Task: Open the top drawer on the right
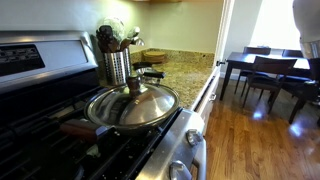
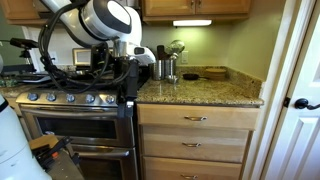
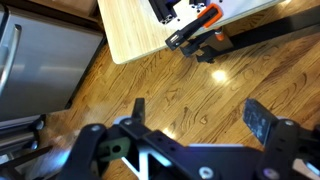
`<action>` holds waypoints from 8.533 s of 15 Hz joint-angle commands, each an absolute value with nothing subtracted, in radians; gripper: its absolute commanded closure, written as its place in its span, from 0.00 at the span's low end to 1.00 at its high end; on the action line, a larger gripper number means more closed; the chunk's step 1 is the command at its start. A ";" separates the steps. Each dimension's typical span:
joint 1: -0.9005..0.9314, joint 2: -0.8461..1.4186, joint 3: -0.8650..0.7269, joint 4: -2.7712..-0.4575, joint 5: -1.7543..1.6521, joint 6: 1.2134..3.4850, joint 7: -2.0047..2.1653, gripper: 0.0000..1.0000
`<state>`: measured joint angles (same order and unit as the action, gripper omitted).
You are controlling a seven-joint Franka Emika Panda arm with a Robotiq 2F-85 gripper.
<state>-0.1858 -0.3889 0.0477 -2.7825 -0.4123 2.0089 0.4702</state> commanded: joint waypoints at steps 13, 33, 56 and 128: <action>-0.178 -0.389 0.041 -2.781 -0.414 2.005 0.473 0.00; -0.167 -0.296 -0.002 -2.620 -0.375 2.404 0.262 0.00; -0.145 0.088 -0.035 -2.268 -0.114 2.532 0.316 0.00; -0.124 0.663 -0.021 -1.837 0.483 2.635 0.406 0.96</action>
<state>-0.1123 0.6388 -0.0287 -1.8304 0.4618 2.5967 0.4278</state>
